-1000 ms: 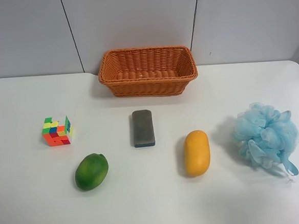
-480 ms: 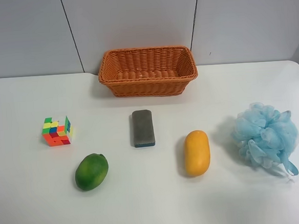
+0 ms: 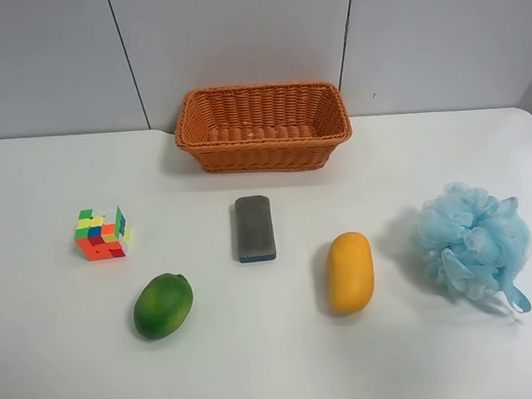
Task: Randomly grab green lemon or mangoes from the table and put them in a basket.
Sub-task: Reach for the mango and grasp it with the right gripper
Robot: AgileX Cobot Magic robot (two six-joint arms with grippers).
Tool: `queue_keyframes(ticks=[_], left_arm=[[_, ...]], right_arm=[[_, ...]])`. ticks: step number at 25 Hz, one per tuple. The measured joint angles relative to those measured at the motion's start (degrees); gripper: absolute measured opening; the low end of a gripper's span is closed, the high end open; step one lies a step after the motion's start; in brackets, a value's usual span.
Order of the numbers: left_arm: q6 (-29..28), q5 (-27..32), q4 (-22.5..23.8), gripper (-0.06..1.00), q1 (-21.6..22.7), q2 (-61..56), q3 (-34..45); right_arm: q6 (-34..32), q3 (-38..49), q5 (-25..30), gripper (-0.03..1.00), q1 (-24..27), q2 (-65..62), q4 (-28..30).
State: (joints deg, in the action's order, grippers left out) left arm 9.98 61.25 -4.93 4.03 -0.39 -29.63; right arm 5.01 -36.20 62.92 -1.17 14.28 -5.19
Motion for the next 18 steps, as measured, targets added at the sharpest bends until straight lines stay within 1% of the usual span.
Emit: queue_keyframes(ticks=[2, 4, 6, 9, 14, 16, 18], left_arm=[[0.0, 0.0, 0.0, 0.99, 0.0, 0.0, 0.0], [0.0, 0.0, 0.0, 0.99, 0.0, 0.0, 0.0], [0.0, 0.0, 0.0, 0.99, 0.0, 0.0, 0.0], [0.0, 0.0, 0.0, 0.99, 0.0, 0.0, 0.0], [0.0, 0.0, 0.0, 0.99, 0.0, 0.0, 0.0], [0.0, 0.0, 0.0, 0.99, 0.0, 0.0, 0.0], [0.0, 0.0, 0.0, 0.99, 0.0, 0.0, 0.0]], right_arm=[[2.35, -3.91, 0.28, 0.99, -0.1, 7.17, -0.41], [3.19, -7.79, 0.13, 0.99, -1.87, 13.26, -1.06], [3.24, -10.85, -0.05, 0.99, -4.87, 19.53, -1.27], [2.93, -14.39, -0.12, 0.99, -11.93, 28.31, -0.28], [-1.62, -18.39, -0.22, 0.99, -22.49, 42.49, 1.14], [-4.29, -19.54, -0.29, 0.99, -26.24, 48.24, 1.14], [-8.62, -20.07, -0.37, 0.99, -29.29, 53.03, 1.14]])
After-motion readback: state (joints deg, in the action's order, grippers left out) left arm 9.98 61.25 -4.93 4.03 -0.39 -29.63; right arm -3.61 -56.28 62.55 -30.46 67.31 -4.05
